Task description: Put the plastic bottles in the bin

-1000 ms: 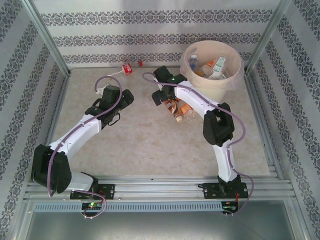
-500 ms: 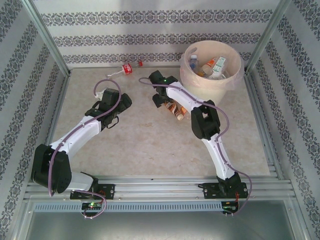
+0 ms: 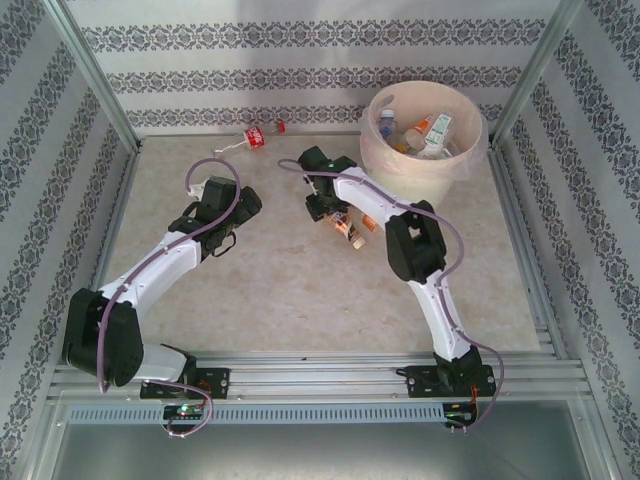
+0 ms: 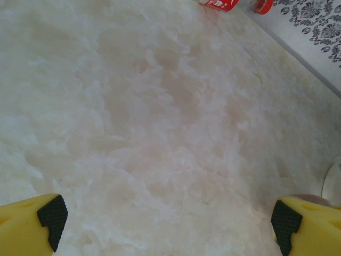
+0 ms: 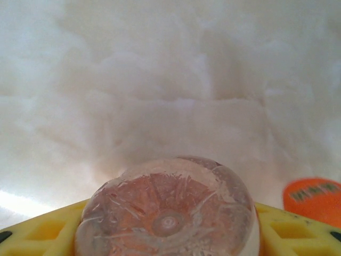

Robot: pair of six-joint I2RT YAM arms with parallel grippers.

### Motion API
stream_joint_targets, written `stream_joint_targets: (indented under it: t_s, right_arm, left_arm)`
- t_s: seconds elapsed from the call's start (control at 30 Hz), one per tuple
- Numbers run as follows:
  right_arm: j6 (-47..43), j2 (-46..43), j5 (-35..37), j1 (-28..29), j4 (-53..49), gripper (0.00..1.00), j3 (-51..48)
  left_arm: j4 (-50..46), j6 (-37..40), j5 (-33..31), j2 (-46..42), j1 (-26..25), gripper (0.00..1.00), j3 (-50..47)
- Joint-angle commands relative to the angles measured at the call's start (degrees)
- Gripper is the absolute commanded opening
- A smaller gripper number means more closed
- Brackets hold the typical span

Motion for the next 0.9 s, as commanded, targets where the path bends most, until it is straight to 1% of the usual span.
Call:
stream_joint_targets:
  t_s: [0.0, 0.17, 0.3, 0.4, 0.6, 0.73, 0.87]
  right_arm:
    - [-0.66, -13.93, -4.01, 0.44, 5.28, 0.55, -1.82]
    - [0.02, -25.96, -8.64, -2.39, 9.46, 0.54, -2.49]
    - [1.82, -31.8, -14.35, -7.54, 12.86, 0.53, -0.37]
    - [4.58, -33.95, -17.92, -12.66, 14.69, 0.52, 2.11]
    - [8.87, -35.36, -15.03, -21.47, 20.04, 0.52, 3.74]
    - [9.0, -34.15, -6.99, -26.26, 18.39, 0.52, 6.41]
    - [9.19, -33.8, -1.95, -30.73, 17.92, 0.52, 4.79]
  left_arm:
    - [-0.75, -0.68, 0.18, -0.16, 0.71, 1.0, -0.03]
    - [-0.77, -0.6, 1.02, 1.46, 0.86, 1.0, 1.4]
    - [-0.48, -0.49, 2.07, 2.43, 0.83, 1.0, 2.3]
    - [-0.51, -0.71, 2.12, 2.18, 0.85, 1.0, 2.11]
    - [-0.72, -0.84, 1.59, 1.11, 0.86, 1.0, 1.1]
    - [-1.07, -1.01, 1.25, 0.33, 0.89, 1.0, 0.6]
    - [-1.17, -1.22, 0.56, -0.42, 0.86, 1.0, -0.1]
